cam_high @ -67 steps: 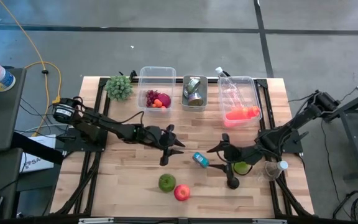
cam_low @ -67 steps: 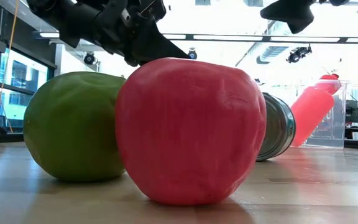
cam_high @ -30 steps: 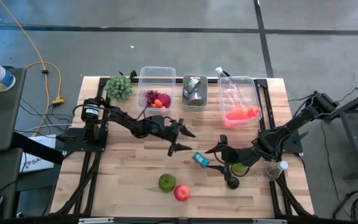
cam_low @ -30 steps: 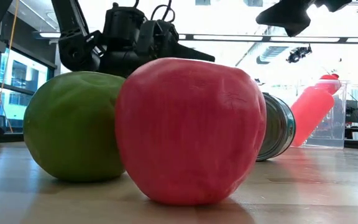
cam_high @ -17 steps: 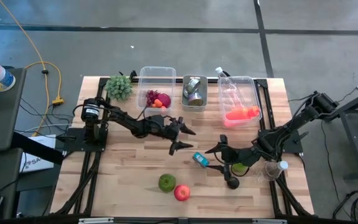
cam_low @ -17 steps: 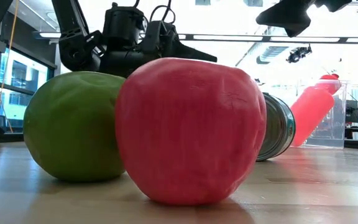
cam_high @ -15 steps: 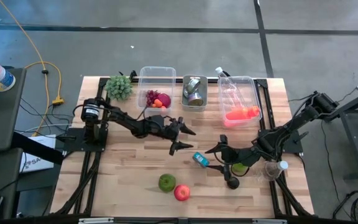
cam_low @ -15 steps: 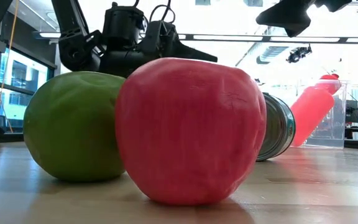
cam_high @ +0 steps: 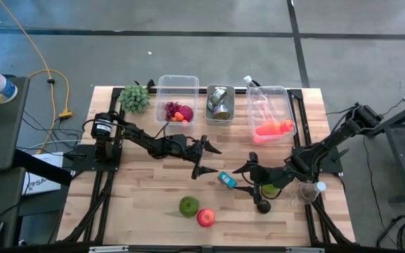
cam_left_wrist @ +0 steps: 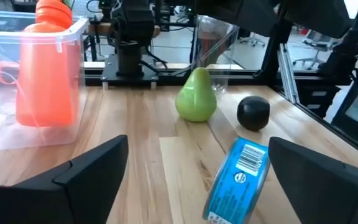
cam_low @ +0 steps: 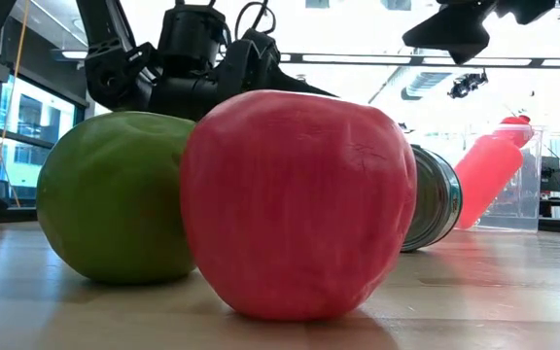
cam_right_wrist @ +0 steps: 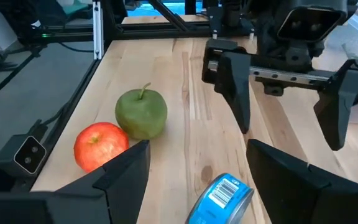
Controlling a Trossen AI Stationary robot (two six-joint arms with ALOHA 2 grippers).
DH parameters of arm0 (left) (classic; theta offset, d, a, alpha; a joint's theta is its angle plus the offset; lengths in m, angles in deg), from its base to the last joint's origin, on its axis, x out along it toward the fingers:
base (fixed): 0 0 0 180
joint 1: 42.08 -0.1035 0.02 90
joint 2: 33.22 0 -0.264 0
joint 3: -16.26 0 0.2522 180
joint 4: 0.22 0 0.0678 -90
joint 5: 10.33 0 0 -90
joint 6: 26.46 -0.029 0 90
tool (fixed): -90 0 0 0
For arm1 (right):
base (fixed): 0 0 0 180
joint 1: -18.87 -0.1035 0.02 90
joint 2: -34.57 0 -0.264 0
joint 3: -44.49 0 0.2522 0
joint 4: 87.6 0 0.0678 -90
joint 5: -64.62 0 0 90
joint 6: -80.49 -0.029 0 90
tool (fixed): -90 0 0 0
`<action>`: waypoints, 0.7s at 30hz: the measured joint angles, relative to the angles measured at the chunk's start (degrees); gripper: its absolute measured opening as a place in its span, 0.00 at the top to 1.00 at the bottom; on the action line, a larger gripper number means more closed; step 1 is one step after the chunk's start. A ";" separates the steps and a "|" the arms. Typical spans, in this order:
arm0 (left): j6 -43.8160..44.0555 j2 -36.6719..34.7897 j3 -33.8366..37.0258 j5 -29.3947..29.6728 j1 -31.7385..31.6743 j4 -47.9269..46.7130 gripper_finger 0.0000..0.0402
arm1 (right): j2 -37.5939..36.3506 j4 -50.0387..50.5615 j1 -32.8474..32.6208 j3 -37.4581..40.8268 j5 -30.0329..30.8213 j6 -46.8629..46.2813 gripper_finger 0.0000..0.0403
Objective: Pick & Place Food Item
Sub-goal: Put the light blue tuna can into the white bin
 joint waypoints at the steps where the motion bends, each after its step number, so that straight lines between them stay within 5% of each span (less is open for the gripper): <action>1: -0.02 0.00 0.00 -0.07 0.00 0.00 0.05 | 0.00 0.11 0.00 0.00 0.01 -0.37 0.36; 11: 0.88 0.00 0.00 1.80 0.08 0.75 0.04 | 0.00 0.16 0.02 0.00 0.17 -0.42 0.36; 21: -5.41 -0.02 -2.32 -7.55 2.43 2.66 0.04 | 0.00 0.03 0.02 0.00 -0.02 -0.42 0.36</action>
